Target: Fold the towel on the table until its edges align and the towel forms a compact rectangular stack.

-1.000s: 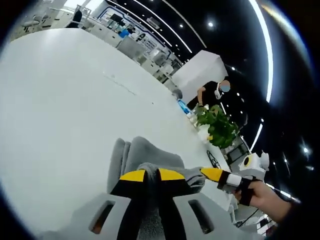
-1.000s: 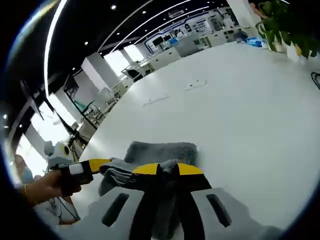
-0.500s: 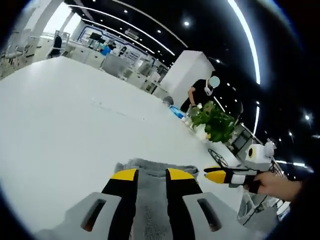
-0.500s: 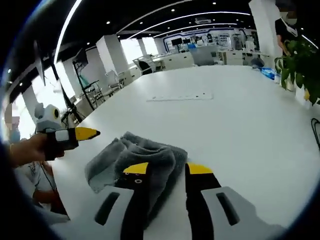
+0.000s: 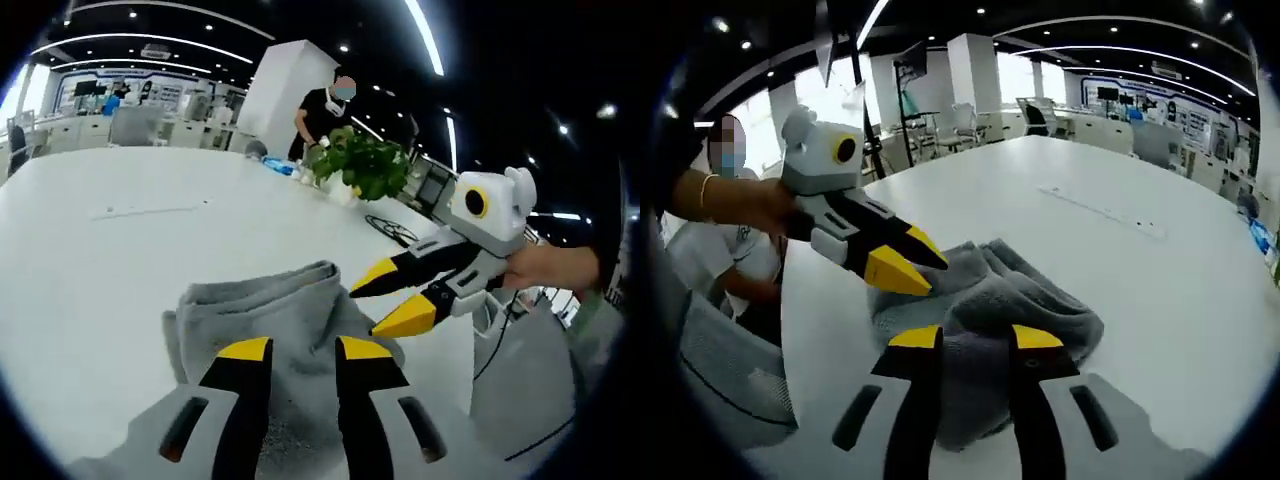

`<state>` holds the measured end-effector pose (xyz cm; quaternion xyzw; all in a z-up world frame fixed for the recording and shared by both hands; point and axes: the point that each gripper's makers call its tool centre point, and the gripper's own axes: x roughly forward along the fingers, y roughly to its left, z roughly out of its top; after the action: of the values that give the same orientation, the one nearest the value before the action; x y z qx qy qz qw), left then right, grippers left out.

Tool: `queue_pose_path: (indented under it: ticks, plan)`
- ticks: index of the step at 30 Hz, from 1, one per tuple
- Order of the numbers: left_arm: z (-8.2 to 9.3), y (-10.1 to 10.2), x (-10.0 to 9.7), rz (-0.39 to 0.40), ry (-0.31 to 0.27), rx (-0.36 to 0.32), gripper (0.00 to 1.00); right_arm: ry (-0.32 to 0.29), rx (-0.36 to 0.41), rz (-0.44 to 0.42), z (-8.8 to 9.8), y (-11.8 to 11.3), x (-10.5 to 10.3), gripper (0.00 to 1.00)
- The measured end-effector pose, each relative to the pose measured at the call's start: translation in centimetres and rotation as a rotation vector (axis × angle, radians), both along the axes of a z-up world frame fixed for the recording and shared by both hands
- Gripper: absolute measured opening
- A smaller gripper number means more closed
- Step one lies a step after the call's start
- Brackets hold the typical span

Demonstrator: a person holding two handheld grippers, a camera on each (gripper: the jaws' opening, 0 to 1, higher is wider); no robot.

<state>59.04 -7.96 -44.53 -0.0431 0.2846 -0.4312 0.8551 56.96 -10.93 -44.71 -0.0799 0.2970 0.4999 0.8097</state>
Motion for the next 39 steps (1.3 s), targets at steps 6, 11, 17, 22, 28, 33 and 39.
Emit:
queue_pose_path:
  ticks: [6,11,17,22,28,33,39]
  plan:
    - [-1.0,-0.7,-0.3,-0.171,-0.03,0.071,0.35,-0.057,-0.117,0.102,-2.1,0.3,0.4,0.46]
    - [-2.8,-0.5,-0.5,-0.265,-0.029,0.183,0.44,-0.011,-0.11,0.113,-3.4,0.2,0.8,0.55]
    - [-3.6,1.4,1.4,-0.205,-0.071,0.21,0.6,0.014,-0.109,0.08,-3.8,-0.9,1.5,0.61]
    - [-3.9,1.4,1.0,-0.195,-0.06,0.153,0.66,0.038,-0.1,0.058,-4.2,-1.5,1.9,0.67]
    - [-4.2,1.6,0.7,-0.164,-0.07,0.206,0.71,0.033,-0.139,0.055,-4.2,-2.0,1.6,0.77]
    - [-5.3,3.3,1.6,-0.063,-0.022,0.186,0.74,0.041,-0.137,0.045,-4.8,-2.0,1.7,0.77]
    - [-6.5,4.2,0.5,-0.017,0.055,0.185,0.82,0.038,-0.164,0.045,-4.9,-2.0,1.7,0.77]
